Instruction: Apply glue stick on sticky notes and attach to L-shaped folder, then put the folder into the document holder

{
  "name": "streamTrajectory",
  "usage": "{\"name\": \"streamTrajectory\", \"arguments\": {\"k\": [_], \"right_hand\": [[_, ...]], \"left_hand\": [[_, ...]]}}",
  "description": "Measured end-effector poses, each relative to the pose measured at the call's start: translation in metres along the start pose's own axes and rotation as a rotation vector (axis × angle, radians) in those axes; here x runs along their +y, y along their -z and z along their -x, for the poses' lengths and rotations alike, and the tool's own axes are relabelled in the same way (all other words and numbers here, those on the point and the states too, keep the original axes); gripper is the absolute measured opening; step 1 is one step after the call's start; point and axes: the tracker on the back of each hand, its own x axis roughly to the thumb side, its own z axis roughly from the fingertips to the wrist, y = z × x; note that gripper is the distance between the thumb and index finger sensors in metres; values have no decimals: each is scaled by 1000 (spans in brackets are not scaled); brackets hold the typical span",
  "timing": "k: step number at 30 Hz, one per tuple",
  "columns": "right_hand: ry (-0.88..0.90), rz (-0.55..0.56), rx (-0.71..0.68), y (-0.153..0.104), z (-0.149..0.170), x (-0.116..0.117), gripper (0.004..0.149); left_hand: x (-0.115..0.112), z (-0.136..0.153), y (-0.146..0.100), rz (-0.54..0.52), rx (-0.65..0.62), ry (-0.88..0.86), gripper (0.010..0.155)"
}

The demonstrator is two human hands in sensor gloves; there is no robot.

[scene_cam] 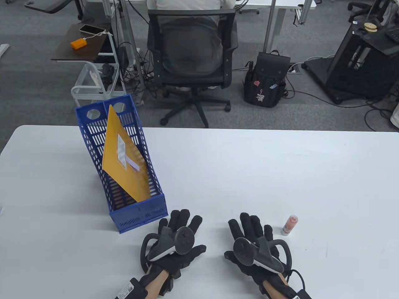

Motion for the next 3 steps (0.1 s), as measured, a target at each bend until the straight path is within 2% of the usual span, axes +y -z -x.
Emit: {"name": "streamTrajectory", "arguments": {"k": [3], "right_hand": [[2, -1, 3, 0, 0, 0, 93]], "left_hand": [[-1, -1, 1, 10, -1, 3, 87]]}}
